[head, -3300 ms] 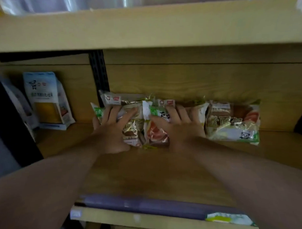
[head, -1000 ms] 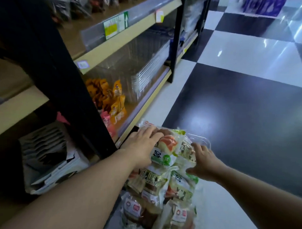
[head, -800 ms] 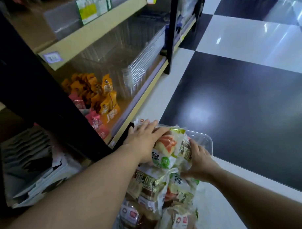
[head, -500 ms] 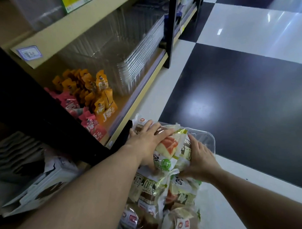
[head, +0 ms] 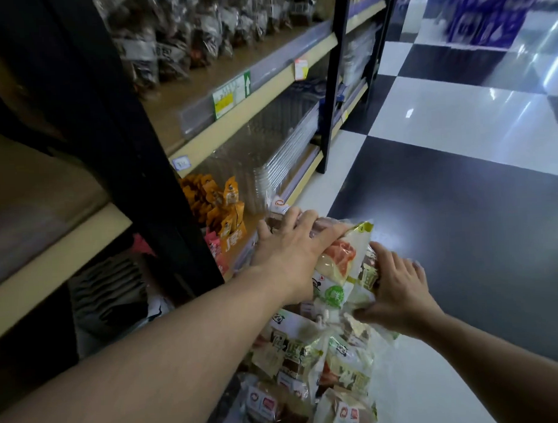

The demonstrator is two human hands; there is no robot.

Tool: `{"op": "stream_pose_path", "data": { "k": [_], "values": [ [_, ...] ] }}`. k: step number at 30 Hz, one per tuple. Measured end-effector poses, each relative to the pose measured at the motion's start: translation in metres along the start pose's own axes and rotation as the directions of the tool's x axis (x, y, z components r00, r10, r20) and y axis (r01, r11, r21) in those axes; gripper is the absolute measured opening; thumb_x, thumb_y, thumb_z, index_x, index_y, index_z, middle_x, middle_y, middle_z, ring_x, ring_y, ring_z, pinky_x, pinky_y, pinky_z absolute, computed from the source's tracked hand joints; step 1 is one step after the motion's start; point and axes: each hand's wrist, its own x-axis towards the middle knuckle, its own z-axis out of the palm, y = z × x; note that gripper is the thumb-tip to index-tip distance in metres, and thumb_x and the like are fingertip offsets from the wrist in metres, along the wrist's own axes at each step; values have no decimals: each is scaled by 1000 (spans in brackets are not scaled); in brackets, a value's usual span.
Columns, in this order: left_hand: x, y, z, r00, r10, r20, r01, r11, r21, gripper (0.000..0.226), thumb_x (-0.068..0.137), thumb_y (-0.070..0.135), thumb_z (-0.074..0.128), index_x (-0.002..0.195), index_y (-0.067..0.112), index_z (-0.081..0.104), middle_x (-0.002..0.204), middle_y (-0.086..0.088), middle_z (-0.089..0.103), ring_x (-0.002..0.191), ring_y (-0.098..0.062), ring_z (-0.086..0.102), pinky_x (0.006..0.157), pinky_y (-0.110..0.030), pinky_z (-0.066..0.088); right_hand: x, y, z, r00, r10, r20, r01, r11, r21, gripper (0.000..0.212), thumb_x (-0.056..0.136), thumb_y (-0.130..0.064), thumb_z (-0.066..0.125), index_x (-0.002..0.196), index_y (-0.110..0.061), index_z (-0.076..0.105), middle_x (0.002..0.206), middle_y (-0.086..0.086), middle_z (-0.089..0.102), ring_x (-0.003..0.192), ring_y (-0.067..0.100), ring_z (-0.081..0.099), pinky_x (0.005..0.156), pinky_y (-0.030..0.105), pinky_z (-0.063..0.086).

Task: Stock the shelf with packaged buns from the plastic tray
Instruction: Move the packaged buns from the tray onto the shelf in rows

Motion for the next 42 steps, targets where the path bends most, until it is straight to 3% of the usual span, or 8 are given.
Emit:
{"op": "stream_pose_path", "data": {
  "k": [4,10,21,25,29,32,37,42],
  "values": [
    [-31,8,-60,994,-81,-78,87,993,79,114,64,27,80,136,51,-5,149,-4,7,137,-29,-4,100,-70,21,-3,-28,-55,998,-55,-43,53,997,-51,119,35,-68,67,137,-42,12,119,-5,45,111,17,34,107,56,23],
    [-105,-2,-137,940,-194,-280,248,953,172,114,66,20,74,138,48,-9,149,-5,5,137,-31,-4,98,-68,23,-9,-101,-123,964,-254,-77,243,962,-125,123,37,-64,70,142,-34,12,122,-2,43,108,14,30,99,38,31],
    [-281,-68,-226,771,-468,-432,532,846,32,114,59,32,79,136,51,-2,144,2,14,133,-25,4,93,-65,28,-40,-310,-170,780,-625,7,623,777,-88,124,37,-70,67,140,-41,3,127,-11,35,110,7,25,97,33,30],
    [-345,-91,-232,678,-578,-455,634,773,-38,116,58,45,83,135,52,-3,145,6,13,133,-23,7,93,-60,32,-49,-379,-167,667,-744,24,741,661,-117,122,37,-76,63,139,-40,6,114,-18,27,104,5,23,90,30,26],
    [-404,-122,-227,530,-707,-468,766,636,-95,119,52,40,84,133,53,-3,145,8,12,133,-21,4,98,-65,32,-48,-452,-151,543,-839,46,824,521,-223,116,38,-75,56,137,-37,8,117,-8,29,107,18,27,87,32,26],
    [-442,-141,-206,403,-753,-520,870,492,-38,114,56,44,81,137,49,0,140,1,14,131,-27,8,94,-64,34,-39,-504,-130,464,-884,48,855,433,-284,115,44,-66,66,138,-34,8,123,3,37,113,27,32,98,45,30],
    [-474,-176,-173,250,-846,-470,952,304,-42,114,67,40,77,136,48,-13,144,-1,4,133,-29,-3,98,-67,26,-20,-569,-91,387,-922,1,858,360,-365,112,59,-60,76,140,-35,3,131,3,34,124,29,27,110,49,17],
    [-474,-198,-158,151,-888,-435,985,173,-11,118,69,51,76,137,44,-20,147,-8,-3,134,-34,-10,99,-66,26,0,-597,-52,360,-930,-72,858,360,-365,104,68,-32,74,144,-34,2,134,4,32,129,28,21,113,52,7]
  ]
}}
